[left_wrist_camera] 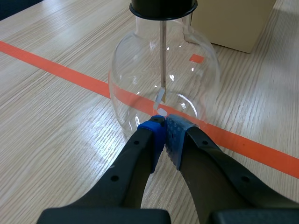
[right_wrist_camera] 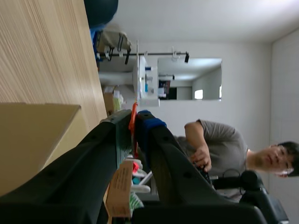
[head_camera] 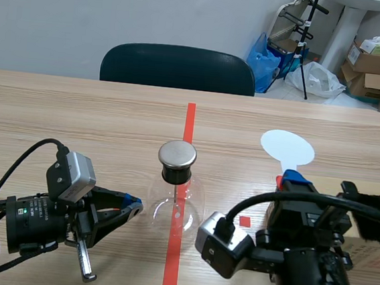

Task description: Do the electroscope experiment

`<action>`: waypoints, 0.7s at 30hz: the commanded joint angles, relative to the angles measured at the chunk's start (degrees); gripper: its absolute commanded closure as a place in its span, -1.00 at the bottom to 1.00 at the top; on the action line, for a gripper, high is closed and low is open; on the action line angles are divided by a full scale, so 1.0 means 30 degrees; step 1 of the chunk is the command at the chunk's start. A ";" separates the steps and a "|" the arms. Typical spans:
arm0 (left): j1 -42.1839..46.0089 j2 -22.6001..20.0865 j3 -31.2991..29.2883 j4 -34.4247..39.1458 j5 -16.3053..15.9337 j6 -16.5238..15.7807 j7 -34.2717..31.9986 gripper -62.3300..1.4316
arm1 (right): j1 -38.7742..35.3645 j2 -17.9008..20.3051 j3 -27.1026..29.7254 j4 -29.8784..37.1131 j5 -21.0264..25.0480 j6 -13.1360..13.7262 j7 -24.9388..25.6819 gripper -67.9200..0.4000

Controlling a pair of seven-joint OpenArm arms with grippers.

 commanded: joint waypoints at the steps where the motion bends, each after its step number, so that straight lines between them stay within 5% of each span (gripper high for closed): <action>1: -0.0015 -0.0015 -0.0036 0.0299 -0.0262 -0.0095 -0.0386 0.86 | 0.0124 0.0095 -0.0036 0.0160 -0.0014 -0.0204 -0.0466 0.96; 12: -0.0015 -0.0015 -0.0036 0.0299 -0.0262 -0.0095 -0.0386 0.86 | 0.0124 0.0095 -0.0036 0.0160 -0.0014 -0.0204 -0.2135 0.96; 21: -0.0015 -0.0015 -0.0036 0.0299 -0.0262 -0.0095 -0.0386 0.86 | 0.0124 0.0095 -0.0036 0.0160 -0.0014 -0.0204 0.0721 0.96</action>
